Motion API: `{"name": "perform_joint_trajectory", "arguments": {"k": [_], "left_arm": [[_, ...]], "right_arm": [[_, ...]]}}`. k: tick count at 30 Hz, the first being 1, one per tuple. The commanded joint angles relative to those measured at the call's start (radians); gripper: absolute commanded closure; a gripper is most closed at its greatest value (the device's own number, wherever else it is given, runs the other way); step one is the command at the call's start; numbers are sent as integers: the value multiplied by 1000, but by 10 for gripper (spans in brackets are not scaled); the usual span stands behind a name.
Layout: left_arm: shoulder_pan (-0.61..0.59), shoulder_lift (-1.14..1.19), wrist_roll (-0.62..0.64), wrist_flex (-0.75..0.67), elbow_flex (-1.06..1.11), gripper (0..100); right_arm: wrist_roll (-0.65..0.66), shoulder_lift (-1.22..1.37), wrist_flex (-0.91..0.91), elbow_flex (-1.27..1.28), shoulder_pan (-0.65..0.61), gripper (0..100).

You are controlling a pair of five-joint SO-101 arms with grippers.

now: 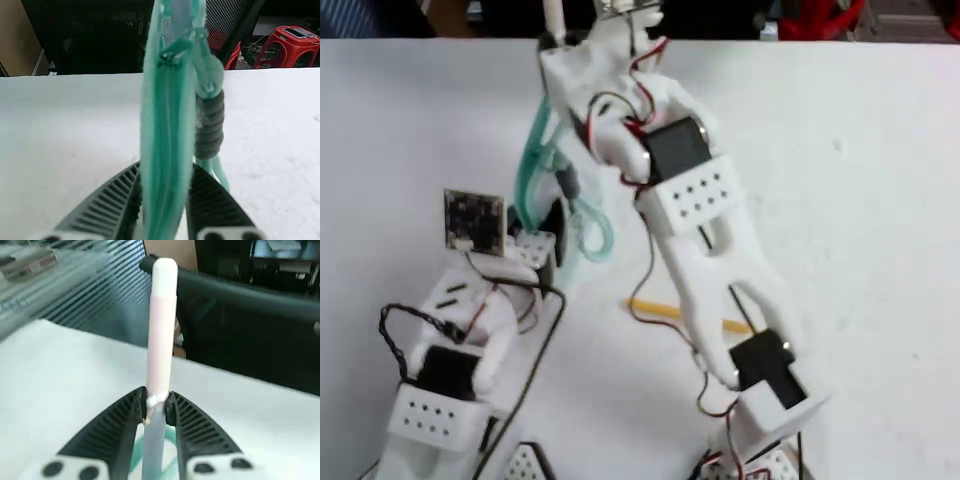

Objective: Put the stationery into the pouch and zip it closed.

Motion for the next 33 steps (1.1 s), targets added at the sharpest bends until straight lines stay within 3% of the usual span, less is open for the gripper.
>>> {"name": "perform_joint_trajectory", "arguments": {"k": [1,5,7,15,20,28,33], "left_arm": [[12,-16,-9,-29,-9,878],[12,-16,-9,-29,-9,878],[12,-16,-9,-29,-9,878],[12,-16,-9,-29,-6,878],[10,-16,-9,-29,-6,878],[2,-16,-11,-29,-8,879],[1,-16,-11,-31,-8,879]], "right_arm": [[17,-44,119,-55,12,948],[106,-84,232,-147,-36,701],[143,-104,285,-210,-61,636],[169,-150,463,-425,64,772],[173,-130,725,-388,193,786],[465,-239,739,-18,441,787],[638,-395,717,382,447,787]]}}
